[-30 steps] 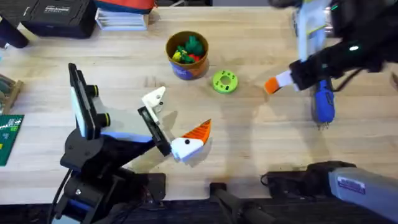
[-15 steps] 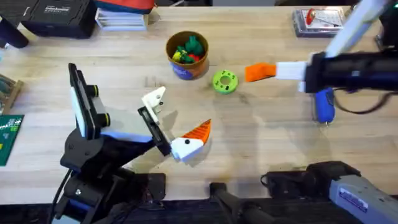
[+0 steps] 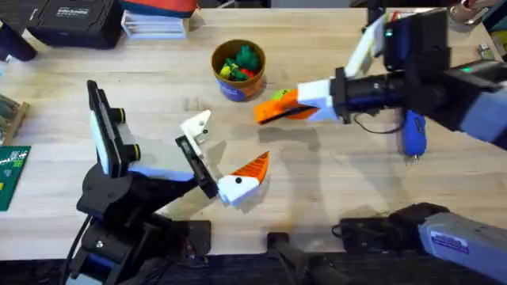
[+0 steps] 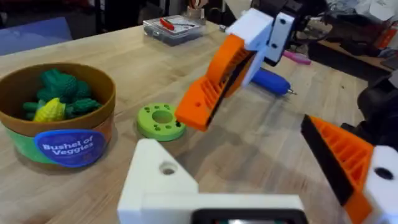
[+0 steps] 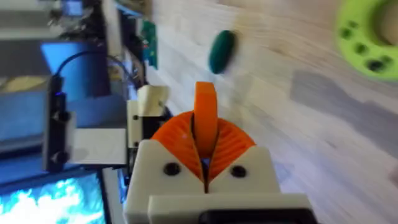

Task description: Pick up the gripper from the table and insert it into the empty holder that is missing its gripper. Then pick up a screw, insert it into the mounting hole, and use the screwdriver to tighten it. Finally, clean up the table by picking up the vegetable and placing it into the bucket.

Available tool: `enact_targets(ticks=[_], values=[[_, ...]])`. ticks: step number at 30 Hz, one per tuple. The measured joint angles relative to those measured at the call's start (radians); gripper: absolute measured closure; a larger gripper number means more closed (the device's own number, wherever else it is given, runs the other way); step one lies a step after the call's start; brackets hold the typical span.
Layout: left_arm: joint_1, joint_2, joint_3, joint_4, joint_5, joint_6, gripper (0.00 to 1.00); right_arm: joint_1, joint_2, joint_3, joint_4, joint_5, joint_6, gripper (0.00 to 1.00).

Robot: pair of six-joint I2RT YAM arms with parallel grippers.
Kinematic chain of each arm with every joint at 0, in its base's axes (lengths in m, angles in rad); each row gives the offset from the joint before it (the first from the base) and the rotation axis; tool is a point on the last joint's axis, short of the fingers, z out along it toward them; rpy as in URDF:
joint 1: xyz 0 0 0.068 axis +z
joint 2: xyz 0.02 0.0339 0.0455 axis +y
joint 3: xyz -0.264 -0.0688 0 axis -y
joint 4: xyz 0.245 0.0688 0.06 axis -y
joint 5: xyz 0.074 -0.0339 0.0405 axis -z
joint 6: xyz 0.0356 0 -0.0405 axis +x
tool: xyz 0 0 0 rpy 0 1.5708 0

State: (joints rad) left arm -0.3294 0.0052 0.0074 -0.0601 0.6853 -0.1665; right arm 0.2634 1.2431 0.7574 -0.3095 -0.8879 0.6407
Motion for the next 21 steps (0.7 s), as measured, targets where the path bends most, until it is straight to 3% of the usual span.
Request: enact_targets(ticks=[2, 3, 7, 12, 21], values=[[0.0, 0.0, 0.0, 0.0, 0.0, 0.0, 0.015, 0.029, 0.033, 0.0, 0.099, -0.038, 0.042, 0.993], [0.0, 0.0, 0.0, 0.0, 0.0, 0.0, 0.015, 0.072, 0.099, 0.0, 0.256, -0.117, 0.106, 0.993], [0.0, 0.0, 0.0, 0.0, 0.0, 0.0, 0.015, 0.118, 0.202, 0.0, 0.41, -0.222, 0.204, 0.993], [0.0, 0.0, 0.0, 0.0, 0.0, 0.0, 0.015, 0.154, 0.281, 0.0, 0.502, -0.295, 0.301, 0.993], [0.003, 0.0, 0.0, 0.0, -0.009, 0.0, 0.015, 0.174, 0.288, 0.0, 0.573, -0.31, 0.379, 0.993]])
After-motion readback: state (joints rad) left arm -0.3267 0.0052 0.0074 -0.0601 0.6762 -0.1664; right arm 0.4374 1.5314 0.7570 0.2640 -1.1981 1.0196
